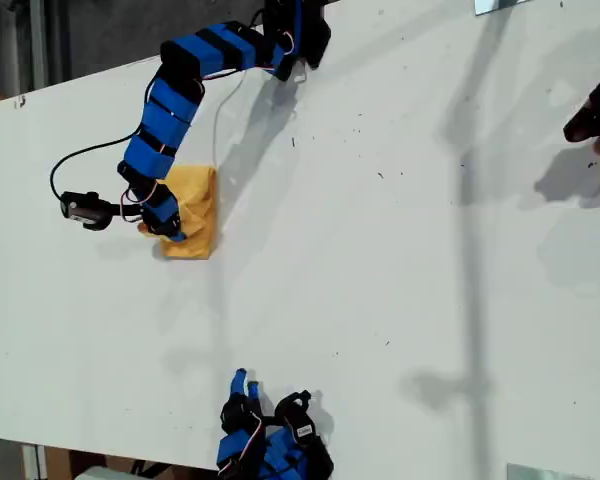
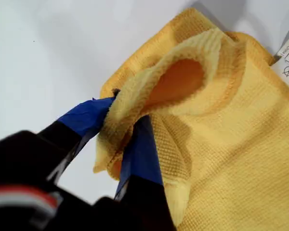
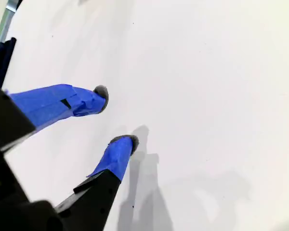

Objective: Grasp corners of a square towel and fold twice.

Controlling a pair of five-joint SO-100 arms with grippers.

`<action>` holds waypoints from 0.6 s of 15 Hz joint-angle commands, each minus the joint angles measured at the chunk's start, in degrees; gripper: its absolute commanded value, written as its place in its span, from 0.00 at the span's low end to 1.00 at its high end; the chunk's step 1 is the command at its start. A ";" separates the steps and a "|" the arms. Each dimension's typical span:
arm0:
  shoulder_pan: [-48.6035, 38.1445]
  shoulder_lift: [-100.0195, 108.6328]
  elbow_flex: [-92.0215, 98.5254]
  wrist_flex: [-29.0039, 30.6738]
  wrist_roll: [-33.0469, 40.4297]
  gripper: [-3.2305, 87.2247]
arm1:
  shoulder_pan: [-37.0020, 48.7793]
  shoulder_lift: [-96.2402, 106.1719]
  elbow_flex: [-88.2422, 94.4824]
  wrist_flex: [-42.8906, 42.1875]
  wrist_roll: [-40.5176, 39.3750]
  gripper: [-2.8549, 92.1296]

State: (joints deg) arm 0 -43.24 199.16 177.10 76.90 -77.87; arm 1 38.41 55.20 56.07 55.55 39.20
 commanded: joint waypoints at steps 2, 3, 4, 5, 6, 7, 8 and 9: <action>-0.53 0.18 0.09 -0.53 0.53 0.19 | -0.53 2.55 -3.87 -0.79 -1.14 0.35; -0.53 0.18 0.09 -0.53 0.44 0.19 | -0.62 3.69 -3.25 -0.79 -1.23 0.44; -0.53 0.18 0.09 -0.53 0.44 0.19 | -0.79 5.01 -2.55 -0.79 -1.58 0.45; -0.53 0.18 0.09 -0.53 0.35 0.19 | -0.79 6.33 -1.67 -0.62 -1.58 0.44; -0.53 0.18 0.09 -0.53 0.35 0.19 | -0.53 8.09 -0.18 -0.53 -1.58 0.42; -0.53 0.18 0.09 -0.53 0.35 0.19 | 0.00 10.11 0.70 0.97 -1.58 0.38; -0.62 0.18 0.09 -0.53 0.35 0.19 | 1.05 14.06 2.72 3.52 -1.32 0.27; -0.62 0.18 0.09 -0.53 0.35 0.19 | 2.46 21.01 7.65 5.89 -1.05 0.14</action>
State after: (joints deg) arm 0 -43.24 199.16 177.10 76.90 -77.87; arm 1 38.94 63.63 60.47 59.41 38.32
